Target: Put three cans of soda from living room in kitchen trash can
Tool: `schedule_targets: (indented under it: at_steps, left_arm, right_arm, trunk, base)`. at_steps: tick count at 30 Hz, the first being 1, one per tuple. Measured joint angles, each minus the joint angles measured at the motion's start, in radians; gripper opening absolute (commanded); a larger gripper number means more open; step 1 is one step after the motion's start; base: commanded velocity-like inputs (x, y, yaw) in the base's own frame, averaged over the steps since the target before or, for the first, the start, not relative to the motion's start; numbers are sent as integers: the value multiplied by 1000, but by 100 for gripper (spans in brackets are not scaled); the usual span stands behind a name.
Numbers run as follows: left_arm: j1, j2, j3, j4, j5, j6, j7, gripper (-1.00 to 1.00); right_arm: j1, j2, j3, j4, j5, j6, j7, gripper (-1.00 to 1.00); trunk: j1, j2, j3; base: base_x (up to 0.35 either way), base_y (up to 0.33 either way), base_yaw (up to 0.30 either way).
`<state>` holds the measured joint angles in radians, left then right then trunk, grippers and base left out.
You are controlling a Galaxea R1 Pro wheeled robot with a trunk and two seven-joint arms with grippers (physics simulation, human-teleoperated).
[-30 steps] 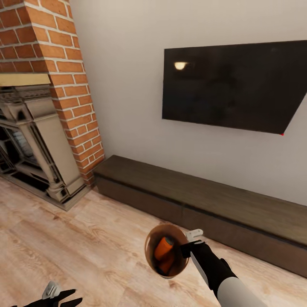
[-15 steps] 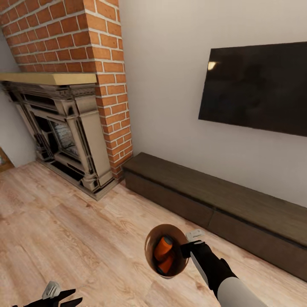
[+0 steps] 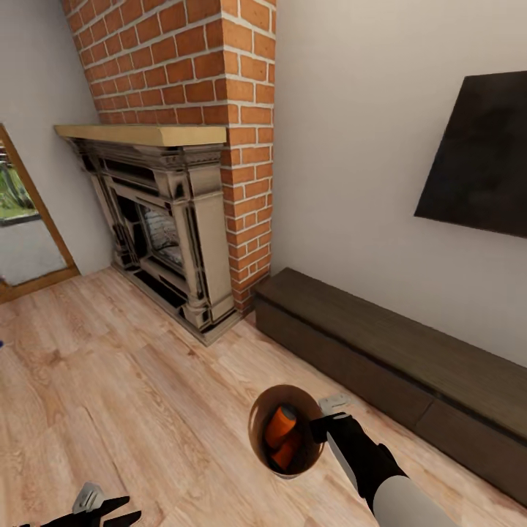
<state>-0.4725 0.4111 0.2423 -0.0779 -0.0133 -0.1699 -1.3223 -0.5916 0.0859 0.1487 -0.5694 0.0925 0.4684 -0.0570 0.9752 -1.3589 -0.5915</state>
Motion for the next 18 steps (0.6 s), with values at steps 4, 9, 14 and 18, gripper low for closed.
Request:
schedule_targets:
  at_steps: [4,9,14,18]
  left_arm:
    - [0,-1,-1,0,1,1,0,100]
    - [0,-20,-2,0,-4,1,4,100]
    - [0,-26,-2,2,-7,2,4,100]
    - [0,-28,-3,1,-6,2,4,100]
  right_arm:
    - [0,-1,-2,1,1,1,0,-100]
    - [0,-4,-3,0,2,1,-3,-100]
    - [0,-4,-2,4,2,1,-5,-100]
    - [0,-1,-1,5,0,0,-5,-100]
  trunk:
    - [0,0,0]
    - [0,0,0]
    - [0,0,0]
    - [0,0,0]
  base:
    - [290,241,290]
    - [293,236,290]
    - [294,235,290]
    - [294,235,290]
